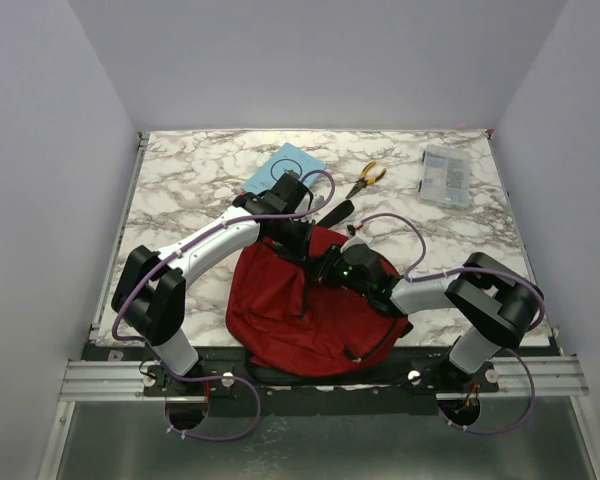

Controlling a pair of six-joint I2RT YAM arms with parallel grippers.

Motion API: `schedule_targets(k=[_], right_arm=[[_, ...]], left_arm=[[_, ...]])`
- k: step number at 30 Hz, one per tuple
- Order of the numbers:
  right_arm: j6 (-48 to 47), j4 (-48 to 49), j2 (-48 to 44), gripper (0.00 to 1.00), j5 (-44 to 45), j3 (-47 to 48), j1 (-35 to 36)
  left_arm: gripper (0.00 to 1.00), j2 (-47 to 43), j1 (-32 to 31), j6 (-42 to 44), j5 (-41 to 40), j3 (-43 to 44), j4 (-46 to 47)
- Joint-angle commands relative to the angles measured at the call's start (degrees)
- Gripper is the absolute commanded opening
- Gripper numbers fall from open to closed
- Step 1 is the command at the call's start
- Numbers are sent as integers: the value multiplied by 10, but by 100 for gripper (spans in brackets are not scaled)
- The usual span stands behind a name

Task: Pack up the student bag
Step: Place the stationery in the student bag.

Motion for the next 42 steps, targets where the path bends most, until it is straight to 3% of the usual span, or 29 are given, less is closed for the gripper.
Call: schedule_targets(k=[1, 6, 10, 17, 31, 35, 37, 42], right_arm=[[14, 20, 0, 2, 86, 9, 3], [73, -14, -22, 6, 103, 14, 5], [102, -118, -21, 31, 126, 58, 30], [68, -274, -22, 45, 135, 106, 38], [23, -486, -159, 47, 140, 94, 38], [40, -540, -162, 51, 190, 106, 38], [48, -555, -151, 58, 207, 119, 38], [39, -531, -104, 63, 199, 161, 38]], left_arm=[[0, -9, -6, -2, 15, 11, 6], [0, -7, -5, -2, 20, 12, 6], [0, -7, -6, -2, 21, 12, 7], [0, -9, -5, -2, 18, 11, 7], [0, -10, -6, -2, 25, 12, 7], [0, -11, -6, -3, 27, 12, 7], [0, -11, -6, -3, 26, 11, 7], [0, -12, -7, -3, 25, 11, 7]])
